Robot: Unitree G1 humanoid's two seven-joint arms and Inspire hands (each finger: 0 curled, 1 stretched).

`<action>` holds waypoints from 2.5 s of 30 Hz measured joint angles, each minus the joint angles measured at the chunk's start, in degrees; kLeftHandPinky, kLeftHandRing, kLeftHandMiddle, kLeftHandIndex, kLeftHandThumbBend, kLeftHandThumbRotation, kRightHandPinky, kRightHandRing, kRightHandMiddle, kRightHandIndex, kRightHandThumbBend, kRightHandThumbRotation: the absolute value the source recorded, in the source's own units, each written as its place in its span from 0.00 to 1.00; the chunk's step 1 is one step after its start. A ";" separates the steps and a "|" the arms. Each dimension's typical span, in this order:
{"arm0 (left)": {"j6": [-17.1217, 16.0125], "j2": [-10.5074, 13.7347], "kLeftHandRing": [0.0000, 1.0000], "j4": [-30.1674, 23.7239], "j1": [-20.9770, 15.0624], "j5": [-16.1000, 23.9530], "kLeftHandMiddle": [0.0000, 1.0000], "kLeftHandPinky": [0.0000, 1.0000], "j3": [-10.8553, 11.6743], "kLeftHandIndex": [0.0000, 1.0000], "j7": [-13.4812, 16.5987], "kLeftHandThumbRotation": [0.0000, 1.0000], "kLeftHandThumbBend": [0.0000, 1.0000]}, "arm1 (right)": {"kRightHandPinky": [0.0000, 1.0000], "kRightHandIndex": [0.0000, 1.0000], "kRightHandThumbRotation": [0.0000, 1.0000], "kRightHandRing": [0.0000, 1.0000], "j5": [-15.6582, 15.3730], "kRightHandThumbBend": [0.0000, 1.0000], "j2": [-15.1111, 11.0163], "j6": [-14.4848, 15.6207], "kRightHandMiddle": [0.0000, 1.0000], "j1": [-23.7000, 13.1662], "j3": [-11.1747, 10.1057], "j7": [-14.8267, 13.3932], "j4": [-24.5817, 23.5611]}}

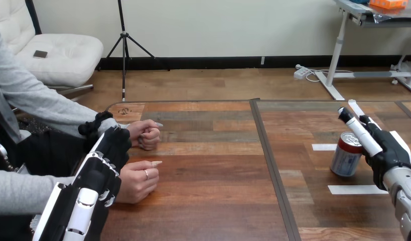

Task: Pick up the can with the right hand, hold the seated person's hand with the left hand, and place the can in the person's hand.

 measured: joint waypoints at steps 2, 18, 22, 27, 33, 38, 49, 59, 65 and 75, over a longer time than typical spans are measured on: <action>-0.10 -0.02 0.97 0.04 -0.09 -0.01 0.95 1.00 0.03 0.93 -0.13 0.87 0.45 | 1.00 0.98 0.62 1.00 -0.14 1.00 0.00 0.00 1.00 0.03 0.08 -0.11 0.00; -0.18 -0.10 0.98 0.10 -0.46 0.06 0.95 1.00 0.05 0.92 -0.15 0.88 0.45 | 0.91 0.96 0.41 0.99 -0.13 1.00 0.00 0.23 0.99 0.15 0.07 -0.57 0.00; -0.09 -0.10 0.98 0.09 -0.45 0.07 0.95 1.00 0.05 0.92 0.00 0.88 0.45 | 0.94 0.96 0.37 0.98 -0.11 1.00 0.00 0.23 0.98 0.23 0.07 -0.58 0.00; 0.02 -0.09 0.98 0.09 -0.44 0.08 0.95 1.00 0.05 0.93 0.02 0.88 0.44 | 0.96 0.96 0.32 0.99 -0.11 1.00 0.00 0.23 0.98 0.36 0.06 -0.62 0.00; 0.03 -0.09 0.98 0.09 -0.44 0.08 0.96 1.00 0.05 0.93 0.02 0.88 0.44 | 0.99 0.97 0.27 1.00 -0.11 1.00 0.00 0.23 0.99 0.69 0.06 -0.59 0.00; 0.00 -0.09 0.98 0.12 -0.46 0.07 0.95 1.00 0.07 0.93 -0.12 0.88 0.46 | 0.99 0.97 0.23 1.00 -0.22 1.00 -0.01 0.23 0.99 1.13 0.14 -0.33 0.00; -0.06 -0.12 0.97 0.22 -0.54 0.07 0.95 1.00 0.11 0.93 -0.38 0.89 0.47 | 0.99 0.95 0.14 0.98 -2.61 1.00 -0.08 0.23 0.96 1.72 1.86 -1.80 0.00; -0.09 -0.13 0.96 0.24 -0.56 0.11 0.94 1.00 0.18 0.92 -0.22 0.90 0.48 | 0.96 0.93 0.03 0.94 -2.85 1.00 -0.14 0.22 0.92 1.74 2.03 -2.45 0.00; -0.05 -0.13 0.97 0.23 -0.56 -0.04 0.95 1.00 0.20 0.93 -0.30 0.91 0.48 | 0.91 0.90 0.01 0.90 -3.93 1.00 -0.22 0.16 0.89 1.75 2.58 -3.62 0.00; -0.06 -0.13 0.97 0.24 -0.57 -0.02 0.95 1.00 0.21 0.93 -0.22 0.92 0.48 | 0.85 0.85 0.00 0.85 -4.39 0.97 -0.31 0.17 0.83 1.75 3.30 -4.88 0.00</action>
